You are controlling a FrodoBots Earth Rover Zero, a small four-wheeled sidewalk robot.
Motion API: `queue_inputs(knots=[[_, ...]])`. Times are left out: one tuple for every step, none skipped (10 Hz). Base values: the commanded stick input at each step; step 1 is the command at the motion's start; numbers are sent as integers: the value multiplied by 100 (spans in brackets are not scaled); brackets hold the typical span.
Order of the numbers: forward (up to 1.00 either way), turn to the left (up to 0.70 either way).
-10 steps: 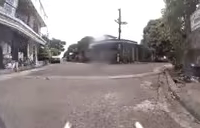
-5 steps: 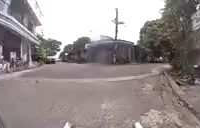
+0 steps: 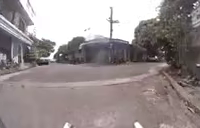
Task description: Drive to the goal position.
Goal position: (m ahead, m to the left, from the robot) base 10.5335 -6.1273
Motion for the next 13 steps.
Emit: queue_inputs(knots=[[70, -13], [70, -13], [70, -13], [70, -13], [70, -13], [70, -13], [70, -13], [70, -13], [70, -13], [70, -13], [70, -13], [70, -13], [70, -13]])
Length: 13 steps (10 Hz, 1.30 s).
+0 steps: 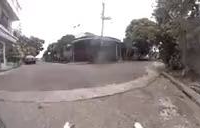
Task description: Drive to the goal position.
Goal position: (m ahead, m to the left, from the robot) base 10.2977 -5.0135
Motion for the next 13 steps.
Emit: queue_inputs(knots=[[70, -13], [70, -13], [70, -13], [70, -13], [70, -13], [70, -13], [70, -14], [70, -13], [70, -13], [70, -14], [70, -14], [70, -14], [70, -13]])
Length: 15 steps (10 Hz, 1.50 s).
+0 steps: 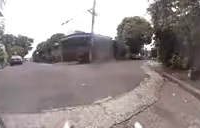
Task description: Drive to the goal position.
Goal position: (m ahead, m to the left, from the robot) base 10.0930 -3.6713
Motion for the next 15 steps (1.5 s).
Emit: queue_inputs(knots=[[70, -14], [70, -14], [70, -13], [70, -13], [70, -14], [70, -14], [70, -14], [70, -13], [70, -13], [70, -13], [70, -14], [70, -14], [70, -13], [70, -13], [70, -13]])
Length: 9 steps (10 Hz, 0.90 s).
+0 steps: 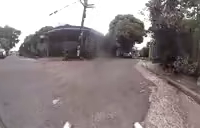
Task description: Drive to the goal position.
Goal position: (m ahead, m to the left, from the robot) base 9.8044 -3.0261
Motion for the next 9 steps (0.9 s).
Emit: queue_inputs(knots=[[70, -13], [70, -14], [70, -14], [70, -14], [70, -14], [70, -13], [70, -13], [70, -14], [70, -13]])
